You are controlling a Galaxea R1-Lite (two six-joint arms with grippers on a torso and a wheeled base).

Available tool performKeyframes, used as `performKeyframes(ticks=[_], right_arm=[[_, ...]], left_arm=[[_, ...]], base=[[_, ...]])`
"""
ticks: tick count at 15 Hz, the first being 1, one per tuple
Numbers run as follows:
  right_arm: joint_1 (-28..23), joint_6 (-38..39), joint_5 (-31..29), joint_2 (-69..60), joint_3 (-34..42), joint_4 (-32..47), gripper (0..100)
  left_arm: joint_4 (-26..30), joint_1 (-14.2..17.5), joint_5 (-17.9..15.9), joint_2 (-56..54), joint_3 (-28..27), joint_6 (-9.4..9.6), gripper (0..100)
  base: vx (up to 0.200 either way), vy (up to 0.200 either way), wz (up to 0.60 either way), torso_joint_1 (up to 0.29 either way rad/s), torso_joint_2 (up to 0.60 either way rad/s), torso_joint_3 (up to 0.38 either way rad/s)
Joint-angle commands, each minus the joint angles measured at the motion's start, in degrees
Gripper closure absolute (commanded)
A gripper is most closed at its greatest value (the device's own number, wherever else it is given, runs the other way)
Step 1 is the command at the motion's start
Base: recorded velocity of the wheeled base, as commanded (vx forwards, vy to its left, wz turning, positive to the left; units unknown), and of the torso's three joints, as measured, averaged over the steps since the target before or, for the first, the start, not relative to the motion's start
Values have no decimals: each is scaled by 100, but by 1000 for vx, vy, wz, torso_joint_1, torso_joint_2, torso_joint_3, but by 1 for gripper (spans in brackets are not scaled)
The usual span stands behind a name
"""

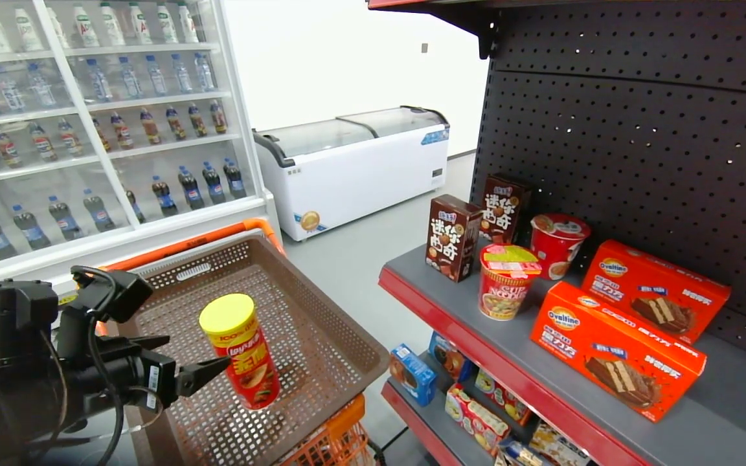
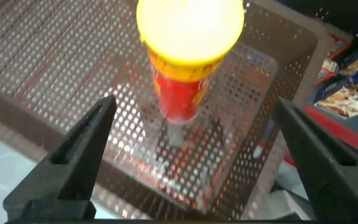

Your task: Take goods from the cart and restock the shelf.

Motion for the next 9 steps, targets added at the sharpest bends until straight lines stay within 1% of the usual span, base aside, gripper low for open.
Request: performKeyframes(ticks=[1,2,3,5,7,9], right_arm=[[0,-1,1,0,0,0,0],[0,-1,1,0,0,0,0],[0,-1,1,0,0,0,0],[0,-1,1,0,0,0,0],[0,-1,1,0,0,0,0],[0,-1,1,0,0,0,0]], left_arm=[[-686,-26,-79,687,287,-4,0],[-712,-26,-79,704,296,-4,0],[-1292,-17,-87,1117,349,-4,0],[-1705,-26,-79,1495,349,13,0],[-1916,-26,-70,1715,331,13,0],[-1951,-34,-61,1996,279,22,0]], base=[[0,0,0,0,0,0],[0,0,0,0,0,0],[0,0,0,0,0,0],[0,0,0,0,0,0],[0,0,0,0,0,0],[0,0,0,0,0,0]])
